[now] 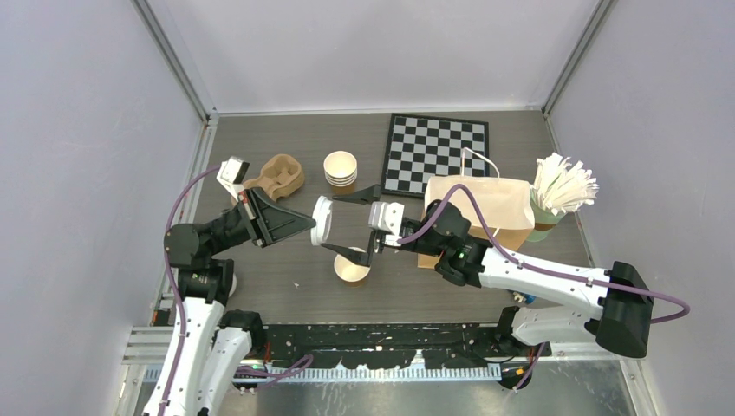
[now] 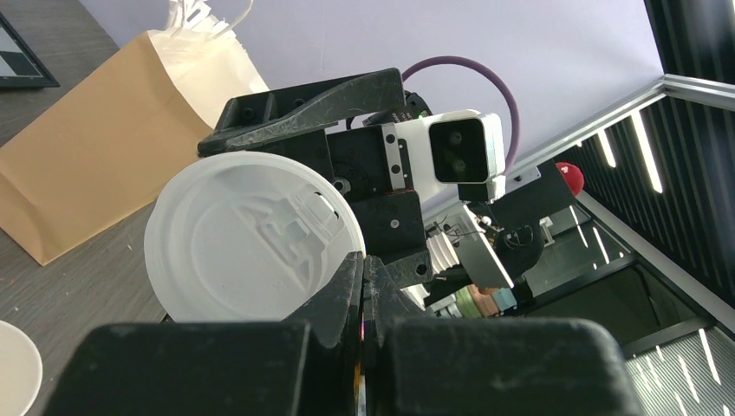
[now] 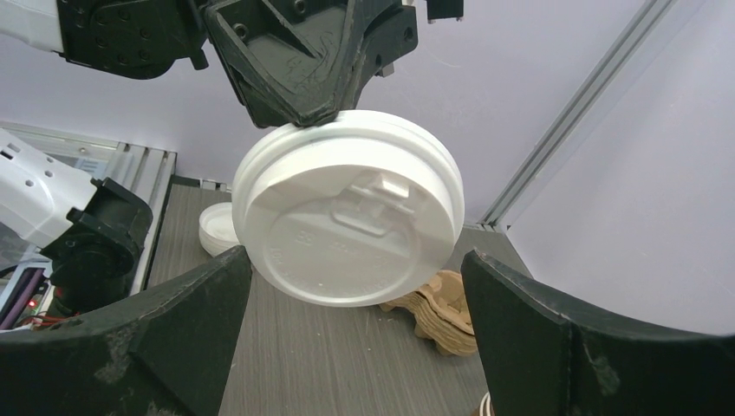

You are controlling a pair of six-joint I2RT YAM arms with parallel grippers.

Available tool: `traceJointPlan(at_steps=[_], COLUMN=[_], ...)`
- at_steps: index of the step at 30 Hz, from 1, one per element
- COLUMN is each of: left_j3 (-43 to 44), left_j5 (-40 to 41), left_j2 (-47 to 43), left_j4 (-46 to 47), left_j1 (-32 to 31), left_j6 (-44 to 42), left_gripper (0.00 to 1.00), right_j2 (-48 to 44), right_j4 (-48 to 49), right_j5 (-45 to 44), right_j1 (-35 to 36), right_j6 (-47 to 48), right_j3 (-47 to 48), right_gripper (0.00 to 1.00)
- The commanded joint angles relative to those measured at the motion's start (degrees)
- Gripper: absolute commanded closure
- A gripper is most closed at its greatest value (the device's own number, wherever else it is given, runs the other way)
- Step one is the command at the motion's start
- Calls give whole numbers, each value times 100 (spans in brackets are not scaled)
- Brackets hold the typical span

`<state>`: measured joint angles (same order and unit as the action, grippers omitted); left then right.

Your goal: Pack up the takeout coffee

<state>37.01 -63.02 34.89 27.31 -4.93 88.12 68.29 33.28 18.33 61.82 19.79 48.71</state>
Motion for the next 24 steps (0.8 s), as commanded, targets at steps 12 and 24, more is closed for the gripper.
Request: traceJointPlan(at_steps=[12,24], left_j3=[-64,-32], left_j5=[5,126], left_j2=[-16,3], left_j4=[213,-115], left_j1=[-43,-43], left_j6=[-40,-213], left_gripper=[100,89], right_j2=[18,-123], right_j4=[627,482], right_j5=[72,-2], right_j1=[45,42], right_j6=[-65,-102], right_j3=[85,-112], right_gripper=[9,13])
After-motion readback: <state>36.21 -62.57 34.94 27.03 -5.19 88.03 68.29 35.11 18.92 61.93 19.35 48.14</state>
